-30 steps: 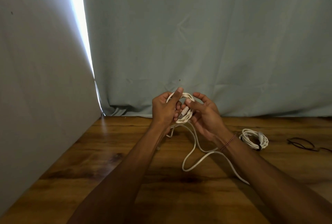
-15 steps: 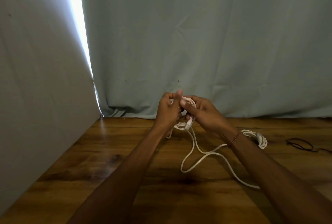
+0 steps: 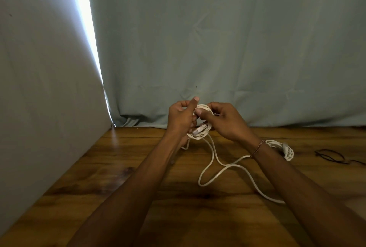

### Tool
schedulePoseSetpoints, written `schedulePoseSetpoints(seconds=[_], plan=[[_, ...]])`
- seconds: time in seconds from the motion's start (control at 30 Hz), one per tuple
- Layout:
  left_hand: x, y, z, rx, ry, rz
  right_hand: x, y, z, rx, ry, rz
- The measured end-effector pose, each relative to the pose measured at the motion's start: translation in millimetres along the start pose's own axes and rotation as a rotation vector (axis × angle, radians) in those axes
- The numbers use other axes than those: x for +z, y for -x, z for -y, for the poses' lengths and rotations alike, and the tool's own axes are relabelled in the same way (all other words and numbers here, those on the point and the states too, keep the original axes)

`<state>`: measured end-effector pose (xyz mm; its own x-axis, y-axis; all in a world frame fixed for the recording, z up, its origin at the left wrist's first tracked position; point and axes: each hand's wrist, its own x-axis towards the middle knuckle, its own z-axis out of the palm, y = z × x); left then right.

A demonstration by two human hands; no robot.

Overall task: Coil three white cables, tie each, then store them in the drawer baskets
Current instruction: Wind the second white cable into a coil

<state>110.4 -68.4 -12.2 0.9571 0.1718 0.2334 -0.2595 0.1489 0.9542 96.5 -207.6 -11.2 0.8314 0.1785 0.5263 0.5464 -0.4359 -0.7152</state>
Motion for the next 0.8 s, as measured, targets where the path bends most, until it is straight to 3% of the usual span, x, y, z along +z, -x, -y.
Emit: schedulePoseSetpoints(seconds=[0.13, 0.3, 0.43, 0.5, 0.63, 0.8], plan=[[1.1, -1.8, 3.4, 0.017, -0.011, -0.026, 1.1, -0.6, 4.3, 0.093, -0.158, 0.03], [2.8, 3.5, 1.0, 0.03, -0.044, -0.058, -3.6, 2.8, 6.8, -0.001, 0.127, 0.131], [3.4, 4.1, 0.1, 0.029, -0.063, -0.029, -10.3, 0.1, 9.2, -0.006, 0.182, 0.177], [3.4, 4.3, -0.2, 0.041, -0.057, 0.02, -10.4, -1.2, 7.4, 0.029, 0.095, 0.192], [4.6, 6.9, -0.3, 0.099, -0.133, 0.058, -8.8, 0.5, 6.6, 0.265, -0.389, 0.135], [1.4, 6.6, -1.2, 0.164, -0.257, 0.007, -8.9, 1.5, 11.3, 0.193, -0.453, 0.209]])
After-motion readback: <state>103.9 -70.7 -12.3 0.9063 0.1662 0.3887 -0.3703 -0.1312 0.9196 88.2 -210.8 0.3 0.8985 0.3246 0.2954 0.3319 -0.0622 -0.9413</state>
